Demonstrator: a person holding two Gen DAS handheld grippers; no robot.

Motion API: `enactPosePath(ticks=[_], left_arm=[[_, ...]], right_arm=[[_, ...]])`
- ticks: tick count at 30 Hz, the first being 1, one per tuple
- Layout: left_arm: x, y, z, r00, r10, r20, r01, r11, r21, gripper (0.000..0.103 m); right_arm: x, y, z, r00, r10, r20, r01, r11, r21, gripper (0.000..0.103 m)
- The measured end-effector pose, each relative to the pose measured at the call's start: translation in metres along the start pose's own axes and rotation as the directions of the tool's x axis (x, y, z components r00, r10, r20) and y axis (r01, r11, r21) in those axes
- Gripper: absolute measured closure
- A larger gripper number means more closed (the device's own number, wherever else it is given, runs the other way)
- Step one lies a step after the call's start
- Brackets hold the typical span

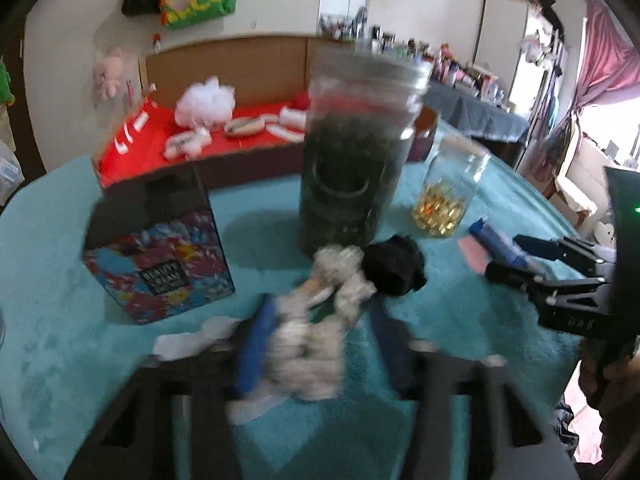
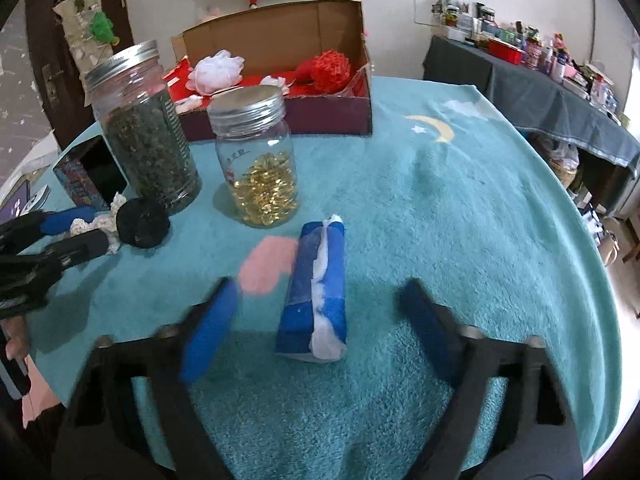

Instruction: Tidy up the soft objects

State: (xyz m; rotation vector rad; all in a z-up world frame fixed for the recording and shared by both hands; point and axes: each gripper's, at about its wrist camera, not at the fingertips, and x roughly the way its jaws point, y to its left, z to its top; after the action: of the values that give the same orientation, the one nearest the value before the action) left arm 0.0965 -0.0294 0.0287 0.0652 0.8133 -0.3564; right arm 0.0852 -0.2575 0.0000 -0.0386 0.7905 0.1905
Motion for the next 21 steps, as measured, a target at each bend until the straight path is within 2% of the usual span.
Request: enactPosePath(ticks=[1, 2, 5, 6, 9, 15, 21], left_arm=[[0.001, 0.002, 0.0, 1.0, -0.012, -0.001, 0.012, 1.0, -0.007, 0.07], [0.0, 0.002, -0.001, 1.0, -0.019, 0.005, 0.019, 1.0, -0.011, 0.073], [-0.004, 0.002, -0.002, 1.0, -0.02, 0.012, 0.02, 1.0, -0.013, 0.076], [-0.006, 0.003, -0.002, 1.0, -0.026, 0.014, 0.026, 0.999, -0.021, 0.076], [-0.015, 0.004, -0.002, 0.998, -0.065, 0.017, 0.066, 0.997, -0.031, 0.076], [-0.035, 0.003, 0.004, 0.995, -0.073, 0.06, 0.074, 0.997, -0.006, 0.076], [-0.039, 0.003, 0.011, 0.994, -0.084, 0.072, 0.084, 0.996, 0.006, 0.076]], right_arm=[[-0.001, 0.001, 0.001, 1.0, -0.001, 0.005, 0.001, 1.0, -0.007, 0.061], [-0.002, 0.0, 0.002, 1.0, 0.017, -0.002, -0.017, 1.0, 0.006, 0.077], [-0.007, -0.002, 0.006, 0.996, 0.089, 0.009, -0.089, 0.995, 0.044, 0.078], [-0.01, 0.0, 0.007, 0.996, 0.09, 0.02, -0.091, 0.995, 0.047, 0.078], [-0.02, 0.012, 0.011, 0.992, 0.118, 0.045, -0.119, 0.993, 0.022, 0.078], [-0.037, 0.047, 0.021, 0.975, 0.206, 0.077, -0.203, 0.978, -0.046, 0.078], [-0.034, 0.069, 0.029, 0.968, 0.24, 0.074, -0.234, 0.969, -0.079, 0.078]])
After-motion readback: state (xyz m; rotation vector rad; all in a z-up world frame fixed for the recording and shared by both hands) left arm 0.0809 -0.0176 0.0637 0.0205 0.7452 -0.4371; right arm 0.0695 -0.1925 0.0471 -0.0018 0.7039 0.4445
